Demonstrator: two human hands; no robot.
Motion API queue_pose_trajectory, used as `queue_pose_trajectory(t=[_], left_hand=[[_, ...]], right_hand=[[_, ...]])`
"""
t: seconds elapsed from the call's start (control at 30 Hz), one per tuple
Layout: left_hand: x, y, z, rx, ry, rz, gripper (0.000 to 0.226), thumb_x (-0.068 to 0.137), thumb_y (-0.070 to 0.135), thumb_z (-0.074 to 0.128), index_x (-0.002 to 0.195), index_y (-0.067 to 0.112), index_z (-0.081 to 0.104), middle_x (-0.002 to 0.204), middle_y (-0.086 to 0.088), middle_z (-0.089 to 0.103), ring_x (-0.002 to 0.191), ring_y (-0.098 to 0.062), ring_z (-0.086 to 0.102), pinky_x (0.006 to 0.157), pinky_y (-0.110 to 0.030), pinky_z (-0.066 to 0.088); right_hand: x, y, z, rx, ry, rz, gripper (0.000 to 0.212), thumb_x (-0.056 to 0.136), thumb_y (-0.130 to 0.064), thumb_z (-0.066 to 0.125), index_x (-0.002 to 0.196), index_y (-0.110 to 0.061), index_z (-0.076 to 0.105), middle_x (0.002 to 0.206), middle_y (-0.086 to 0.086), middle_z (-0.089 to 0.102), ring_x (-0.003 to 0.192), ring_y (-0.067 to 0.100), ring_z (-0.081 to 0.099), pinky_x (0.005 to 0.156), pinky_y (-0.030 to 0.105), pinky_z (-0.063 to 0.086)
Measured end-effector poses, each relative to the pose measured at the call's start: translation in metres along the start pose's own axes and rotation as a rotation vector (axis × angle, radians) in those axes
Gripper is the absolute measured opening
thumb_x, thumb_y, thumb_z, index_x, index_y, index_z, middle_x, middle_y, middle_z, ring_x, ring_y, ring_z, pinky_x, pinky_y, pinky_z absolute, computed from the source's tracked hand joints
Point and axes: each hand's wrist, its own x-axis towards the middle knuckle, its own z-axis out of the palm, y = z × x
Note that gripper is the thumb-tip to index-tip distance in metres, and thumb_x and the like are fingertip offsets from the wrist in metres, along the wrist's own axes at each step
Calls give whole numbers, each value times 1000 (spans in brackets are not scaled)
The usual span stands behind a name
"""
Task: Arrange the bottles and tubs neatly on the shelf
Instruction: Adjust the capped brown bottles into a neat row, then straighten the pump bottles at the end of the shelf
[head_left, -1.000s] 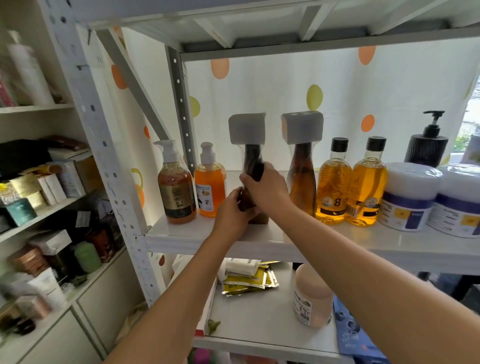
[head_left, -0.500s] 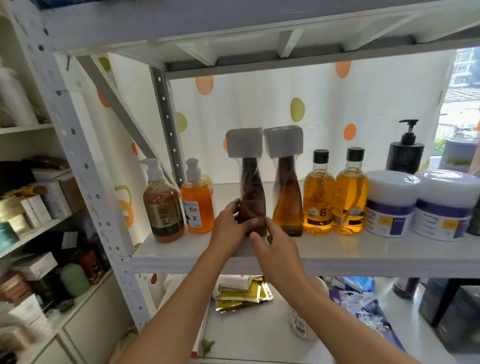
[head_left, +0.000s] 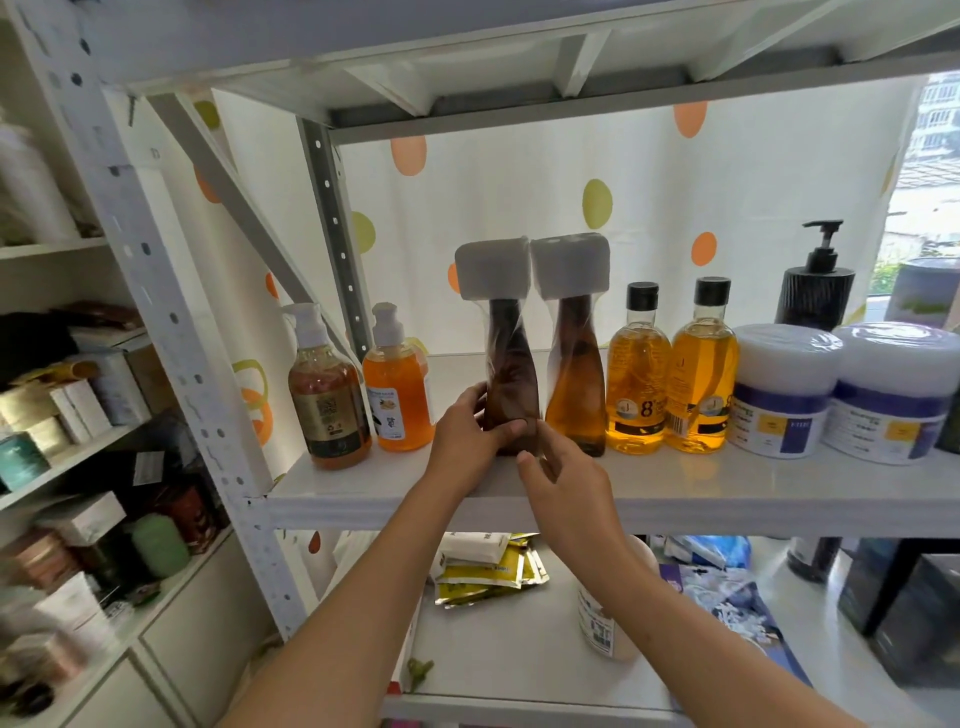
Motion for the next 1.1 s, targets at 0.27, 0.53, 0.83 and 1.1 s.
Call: queue_pose_trajectory(t=[0.27, 0.53, 0.83, 1.1], left_hand=[[-2, -4, -1, 0, -39, -9, 69, 88, 23, 70, 147, 20, 36, 145, -1, 50, 129, -22, 52, 97, -28, 46], [-47, -19, -55, -50, 456, 117, 26, 96, 15, 58, 119, 28, 61, 110, 17, 64, 97, 4, 59, 81, -4, 45], [-60, -42, -100, -42, 746, 124, 31, 88, 3, 63, 111, 22, 57, 110, 4, 56, 97, 2, 55, 82, -11, 50], [-40, -43, -113, 58, 625, -43, 74, 84, 16, 73, 145, 21, 31, 145, 0, 37, 133, -14, 38, 100, -19, 32]], right_hand=[[-9, -5, -2, 68, 59, -77, 42, 99, -22, 53, 141, -23, 50, 124, -12, 60, 116, 6, 56, 81, 4, 43], [9, -42, 52, 105, -79, -209, 42, 96, -23, 61, 136, -23, 50, 136, -6, 57, 122, 7, 53, 100, 19, 43], [66, -65, 109, 49, 30, -147, 63, 93, -23, 64, 147, -18, 33, 148, 5, 41, 134, 21, 44, 101, 22, 34], [90, -91, 117, 37, 70, -223, 67, 86, -33, 70, 142, -16, 36, 137, 8, 46, 125, 23, 47, 102, 36, 42]])
